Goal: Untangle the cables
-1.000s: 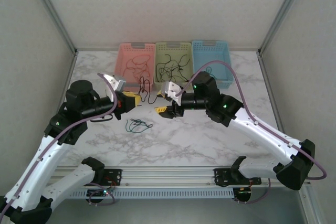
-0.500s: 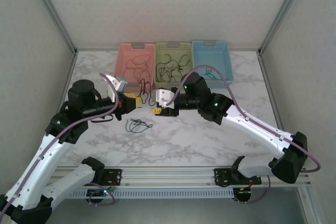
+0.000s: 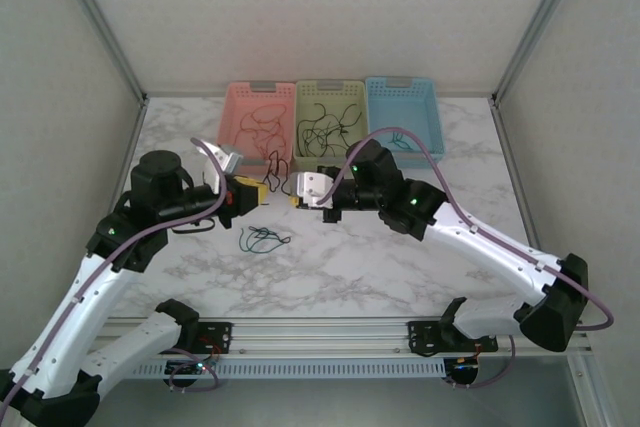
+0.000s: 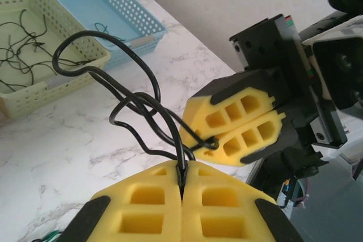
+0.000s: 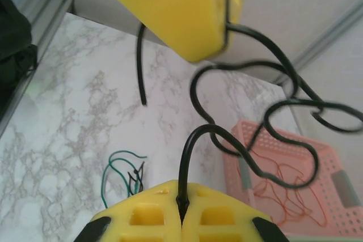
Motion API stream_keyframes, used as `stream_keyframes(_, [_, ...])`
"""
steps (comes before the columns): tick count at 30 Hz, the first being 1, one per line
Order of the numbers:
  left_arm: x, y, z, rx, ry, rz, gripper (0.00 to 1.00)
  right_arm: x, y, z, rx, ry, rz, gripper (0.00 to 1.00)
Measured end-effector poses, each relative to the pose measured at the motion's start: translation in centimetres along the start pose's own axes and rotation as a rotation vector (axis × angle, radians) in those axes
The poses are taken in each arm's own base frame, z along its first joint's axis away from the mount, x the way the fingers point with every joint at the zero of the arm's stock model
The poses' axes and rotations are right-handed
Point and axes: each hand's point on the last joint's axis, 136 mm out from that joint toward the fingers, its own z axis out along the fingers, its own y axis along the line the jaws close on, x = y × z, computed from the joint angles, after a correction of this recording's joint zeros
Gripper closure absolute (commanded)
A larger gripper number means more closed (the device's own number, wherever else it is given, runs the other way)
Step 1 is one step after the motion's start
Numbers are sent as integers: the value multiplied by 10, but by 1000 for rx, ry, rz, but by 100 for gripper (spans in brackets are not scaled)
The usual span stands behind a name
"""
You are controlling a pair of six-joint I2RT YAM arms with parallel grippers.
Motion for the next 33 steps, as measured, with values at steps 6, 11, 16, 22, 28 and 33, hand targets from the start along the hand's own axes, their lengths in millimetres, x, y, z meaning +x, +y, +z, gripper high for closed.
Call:
stream_keyframes(6, [7,2,-18,-70,-1,24,100,46,-39,-36,230,68,161,100])
stream_keyframes(11, [10,1,-30,-100,-6,42,100,95,-77,-72,476,144,336,100])
stream_keyframes(16, [6,6,-37,-150,-21,60,100,130,-115,-116,725,195,509,100])
stream_keyframes(22, [3,21,-49,-269,-40,76,100,159,-139,-180,985,200,679,100])
stream_keyframes(28, [3,26,-51,-303,-43,77,100,160,-141,-192,1029,169,740,100])
stream_keyframes(33, [-3,26,-47,-291,-61,47,100,149,-135,-176,918,87,791,100])
